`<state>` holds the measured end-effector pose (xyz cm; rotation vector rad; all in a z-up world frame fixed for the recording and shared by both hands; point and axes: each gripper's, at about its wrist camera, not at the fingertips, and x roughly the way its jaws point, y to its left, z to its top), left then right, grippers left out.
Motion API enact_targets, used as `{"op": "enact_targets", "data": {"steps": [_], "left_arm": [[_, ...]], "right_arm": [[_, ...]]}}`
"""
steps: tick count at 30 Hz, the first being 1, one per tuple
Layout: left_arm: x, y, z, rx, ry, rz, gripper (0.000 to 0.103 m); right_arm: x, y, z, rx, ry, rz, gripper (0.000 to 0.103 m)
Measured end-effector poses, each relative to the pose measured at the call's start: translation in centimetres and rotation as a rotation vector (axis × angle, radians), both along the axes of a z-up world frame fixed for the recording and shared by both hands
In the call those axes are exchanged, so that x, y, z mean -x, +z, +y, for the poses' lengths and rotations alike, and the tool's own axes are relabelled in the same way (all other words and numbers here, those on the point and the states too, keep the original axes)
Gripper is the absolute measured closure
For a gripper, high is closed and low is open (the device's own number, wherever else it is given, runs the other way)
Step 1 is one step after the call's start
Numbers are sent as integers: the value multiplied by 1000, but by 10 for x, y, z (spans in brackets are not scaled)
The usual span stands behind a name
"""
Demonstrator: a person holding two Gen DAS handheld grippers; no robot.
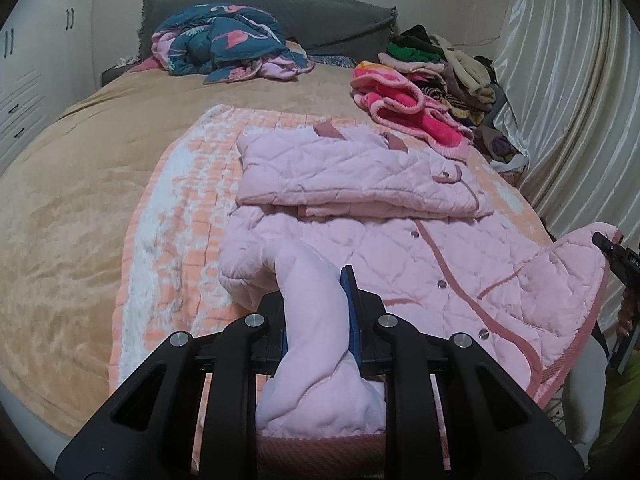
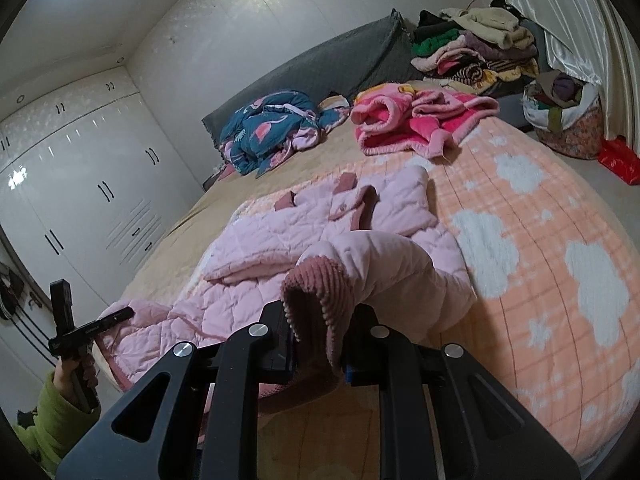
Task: Fold large clothes
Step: 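Lift the hem with both grippers and fold it over toward the collar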
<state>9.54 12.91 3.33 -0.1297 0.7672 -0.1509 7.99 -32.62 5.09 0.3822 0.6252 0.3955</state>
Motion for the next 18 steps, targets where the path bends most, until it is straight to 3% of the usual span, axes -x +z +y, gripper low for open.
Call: {"op": "enact_targets", "data": {"steps": [18], "left_arm": [[-43, 40, 6, 7, 14, -67, 90]], "right_arm": [[-45, 36, -5, -14, -58, -59, 88]]}}
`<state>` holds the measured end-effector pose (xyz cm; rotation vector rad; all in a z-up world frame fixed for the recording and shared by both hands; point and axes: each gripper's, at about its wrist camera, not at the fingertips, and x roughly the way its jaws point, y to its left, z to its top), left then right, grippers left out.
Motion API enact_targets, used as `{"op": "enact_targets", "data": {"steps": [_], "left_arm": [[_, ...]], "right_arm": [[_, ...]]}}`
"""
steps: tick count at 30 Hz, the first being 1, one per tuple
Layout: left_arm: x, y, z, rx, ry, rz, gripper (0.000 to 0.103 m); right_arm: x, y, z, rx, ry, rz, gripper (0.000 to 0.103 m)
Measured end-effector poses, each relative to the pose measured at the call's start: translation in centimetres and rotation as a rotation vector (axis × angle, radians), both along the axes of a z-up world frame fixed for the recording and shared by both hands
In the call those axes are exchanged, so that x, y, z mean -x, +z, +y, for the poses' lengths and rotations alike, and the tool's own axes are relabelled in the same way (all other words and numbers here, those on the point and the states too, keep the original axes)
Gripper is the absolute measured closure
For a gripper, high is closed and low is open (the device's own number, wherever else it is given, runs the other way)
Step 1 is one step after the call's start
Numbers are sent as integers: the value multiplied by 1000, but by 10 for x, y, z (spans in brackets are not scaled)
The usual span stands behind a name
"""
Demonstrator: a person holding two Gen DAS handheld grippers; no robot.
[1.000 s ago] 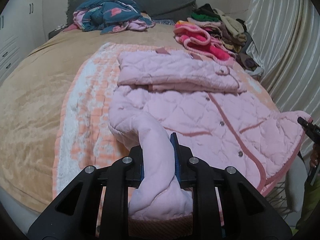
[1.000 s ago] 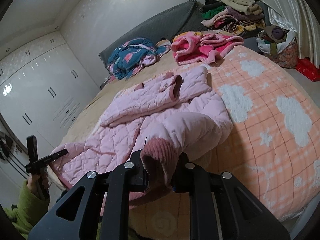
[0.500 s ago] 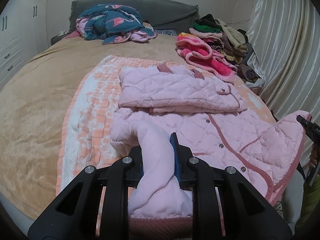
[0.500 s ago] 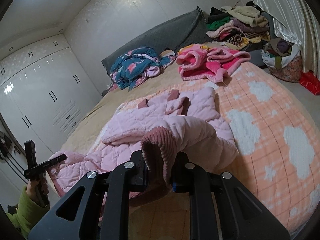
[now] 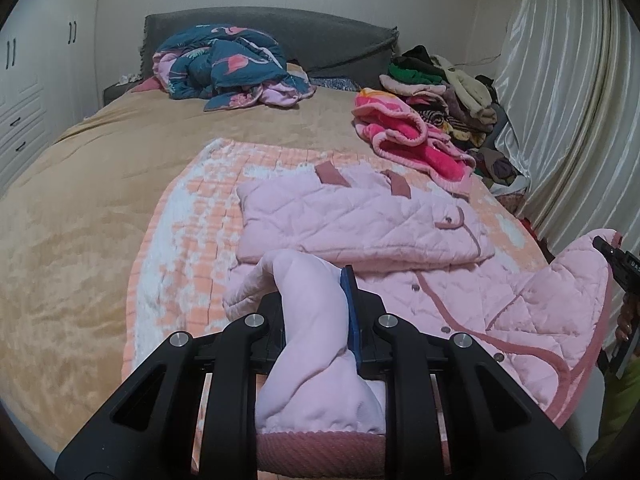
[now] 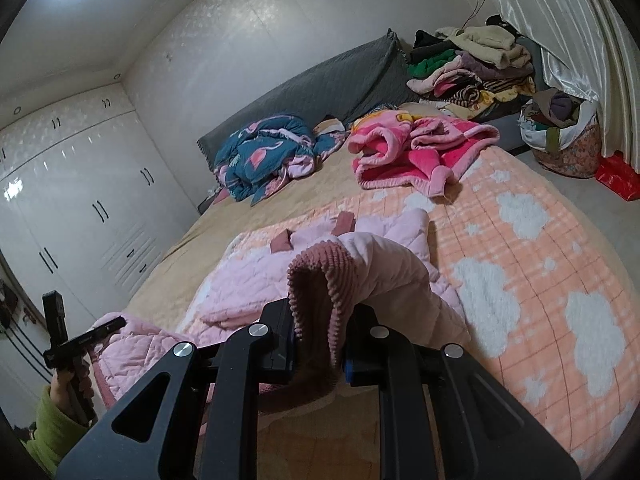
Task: Fold large clothes
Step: 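Lift the hem with both grippers and fold it over toward the collar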
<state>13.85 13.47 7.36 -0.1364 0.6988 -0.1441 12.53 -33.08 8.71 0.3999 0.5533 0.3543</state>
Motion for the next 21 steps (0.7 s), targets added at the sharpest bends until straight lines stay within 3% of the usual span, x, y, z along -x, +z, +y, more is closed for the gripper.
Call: {"op": "enact_targets", "data": {"steps": [21], "left_arm": [[-44, 15, 12, 38, 34, -8, 87]], "right_arm": [[-53, 17, -4, -23, -48, -17, 88]]}}
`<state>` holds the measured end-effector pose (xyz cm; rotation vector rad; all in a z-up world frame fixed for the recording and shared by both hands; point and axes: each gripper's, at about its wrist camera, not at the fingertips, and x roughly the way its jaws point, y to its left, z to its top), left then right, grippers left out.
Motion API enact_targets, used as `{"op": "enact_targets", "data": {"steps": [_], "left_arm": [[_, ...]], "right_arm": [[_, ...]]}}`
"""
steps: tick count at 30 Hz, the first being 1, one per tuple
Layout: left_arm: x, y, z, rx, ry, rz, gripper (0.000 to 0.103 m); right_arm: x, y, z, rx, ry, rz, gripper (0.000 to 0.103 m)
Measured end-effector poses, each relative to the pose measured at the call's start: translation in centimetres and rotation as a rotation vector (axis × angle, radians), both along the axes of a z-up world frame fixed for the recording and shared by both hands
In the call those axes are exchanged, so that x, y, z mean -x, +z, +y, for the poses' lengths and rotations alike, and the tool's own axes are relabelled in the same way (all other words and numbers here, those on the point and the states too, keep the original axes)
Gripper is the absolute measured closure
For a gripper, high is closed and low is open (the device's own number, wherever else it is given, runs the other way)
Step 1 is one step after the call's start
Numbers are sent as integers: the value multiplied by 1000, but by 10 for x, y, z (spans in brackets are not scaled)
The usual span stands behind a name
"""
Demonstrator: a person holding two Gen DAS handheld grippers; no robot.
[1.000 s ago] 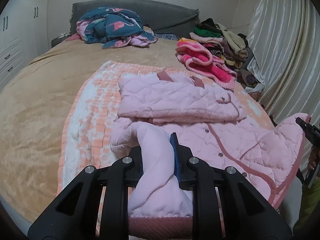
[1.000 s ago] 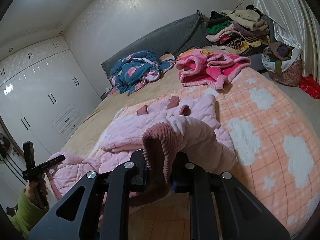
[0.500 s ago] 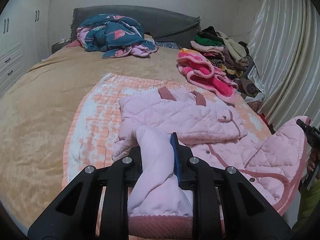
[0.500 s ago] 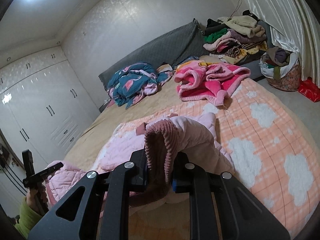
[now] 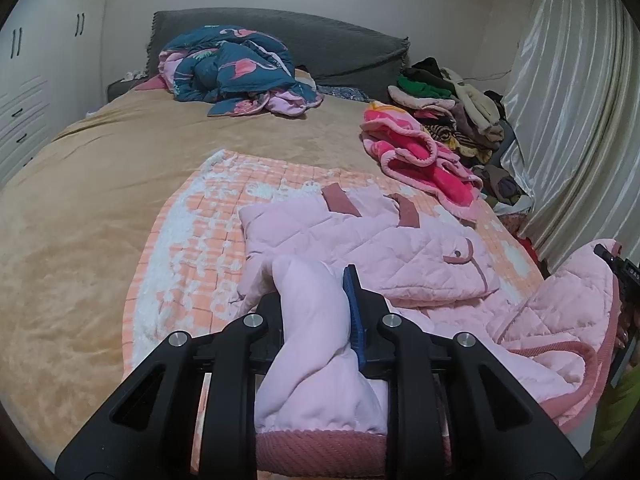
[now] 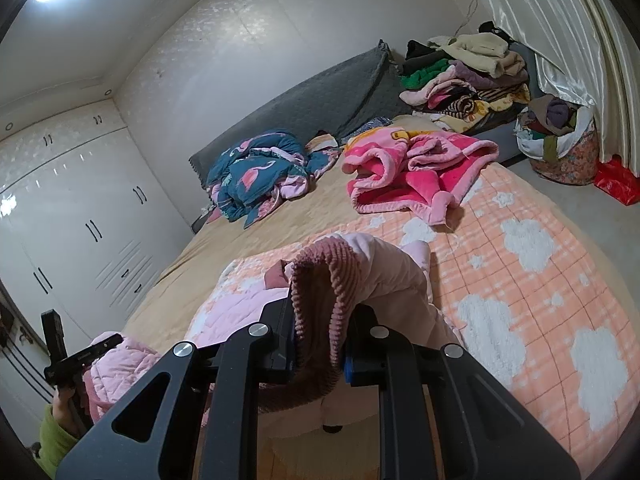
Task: Fold large clothes
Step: 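Lift the hem with both grippers and fold it over toward the collar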
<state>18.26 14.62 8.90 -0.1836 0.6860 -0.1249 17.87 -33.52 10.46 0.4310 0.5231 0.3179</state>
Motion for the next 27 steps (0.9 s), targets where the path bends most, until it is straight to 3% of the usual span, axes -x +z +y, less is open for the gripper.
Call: {"op": "enact_targets", "data": {"steps": [27], "left_arm": [[-38, -26, 1, -6, 102, -7, 87]], "right_arm": [[-55, -14, 1, -30, -58, 51, 88]]}}
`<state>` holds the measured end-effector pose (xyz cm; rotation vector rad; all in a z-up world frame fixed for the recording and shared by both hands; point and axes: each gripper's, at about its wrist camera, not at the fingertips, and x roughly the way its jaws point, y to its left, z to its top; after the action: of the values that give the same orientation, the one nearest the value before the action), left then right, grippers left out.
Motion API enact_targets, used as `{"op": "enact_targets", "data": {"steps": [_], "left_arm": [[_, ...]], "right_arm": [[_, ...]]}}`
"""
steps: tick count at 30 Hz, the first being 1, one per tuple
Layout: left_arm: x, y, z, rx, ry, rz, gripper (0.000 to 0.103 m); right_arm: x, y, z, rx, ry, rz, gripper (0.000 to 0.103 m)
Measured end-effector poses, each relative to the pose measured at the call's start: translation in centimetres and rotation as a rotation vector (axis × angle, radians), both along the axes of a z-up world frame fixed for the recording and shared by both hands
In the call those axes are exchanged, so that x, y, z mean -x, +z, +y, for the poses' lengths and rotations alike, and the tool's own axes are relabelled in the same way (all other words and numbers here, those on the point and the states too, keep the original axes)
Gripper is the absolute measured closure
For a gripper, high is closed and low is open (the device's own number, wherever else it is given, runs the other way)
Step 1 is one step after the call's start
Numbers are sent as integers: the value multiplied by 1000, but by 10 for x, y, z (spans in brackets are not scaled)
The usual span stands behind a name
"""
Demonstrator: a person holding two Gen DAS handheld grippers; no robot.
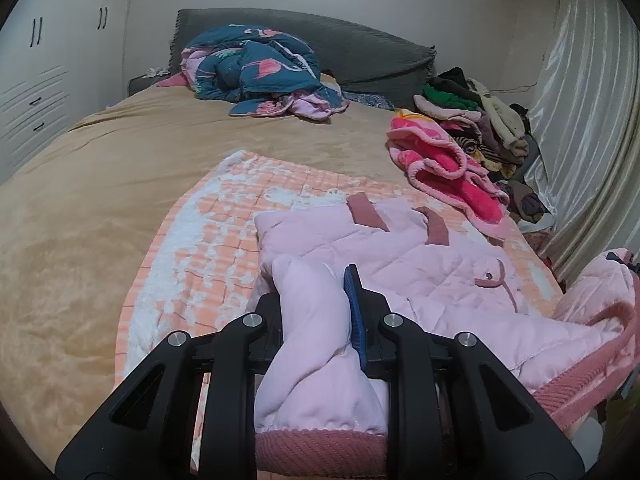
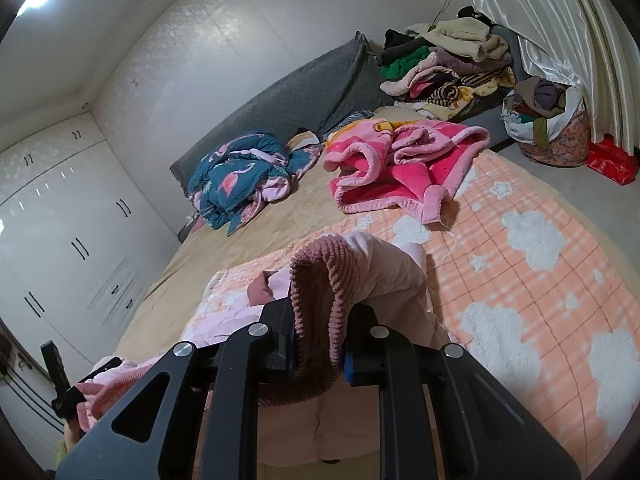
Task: Fold large clothes
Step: 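Lift the hem with both grippers and fold it over toward the collar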
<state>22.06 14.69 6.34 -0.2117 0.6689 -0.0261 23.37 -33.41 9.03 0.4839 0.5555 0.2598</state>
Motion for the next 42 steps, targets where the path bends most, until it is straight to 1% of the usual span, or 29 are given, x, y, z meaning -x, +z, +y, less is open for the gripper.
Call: {"op": "enact_targets", "data": {"steps": [9, 11, 18, 24, 29, 32, 35, 40, 42], "left_arm": [[-15, -5, 2, -4, 30, -1, 87], [-18, -6, 2, 0, 41, 0, 87], [-31, -9, 0, 21, 92, 0, 87], [-47, -9, 0, 81, 153, -8, 86], [-61, -5, -3, 116, 201, -23, 84], [-65, -1, -3, 147, 184, -52, 79], [-67, -2, -5, 154, 163, -72, 77], [-71, -8, -1, 155, 137, -68, 73], [-74, -9, 2, 159, 119, -65, 70]], "right_arm": [[-17, -5, 3, 15, -13, 8, 88], [-24, -7, 3, 30, -27, 22, 88], [-48, -14, 2, 34, -52, 64, 88], [-66, -21, 4, 68, -82, 114, 87], [-81, -25, 5, 93, -105, 143, 87], [-88, -29, 3, 109, -114, 155, 87], [-93, -33, 1, 113, -114, 165, 87], [-107, -40, 6, 119, -104, 184, 86], [-113, -43, 7, 106, -102, 193, 85]]}}
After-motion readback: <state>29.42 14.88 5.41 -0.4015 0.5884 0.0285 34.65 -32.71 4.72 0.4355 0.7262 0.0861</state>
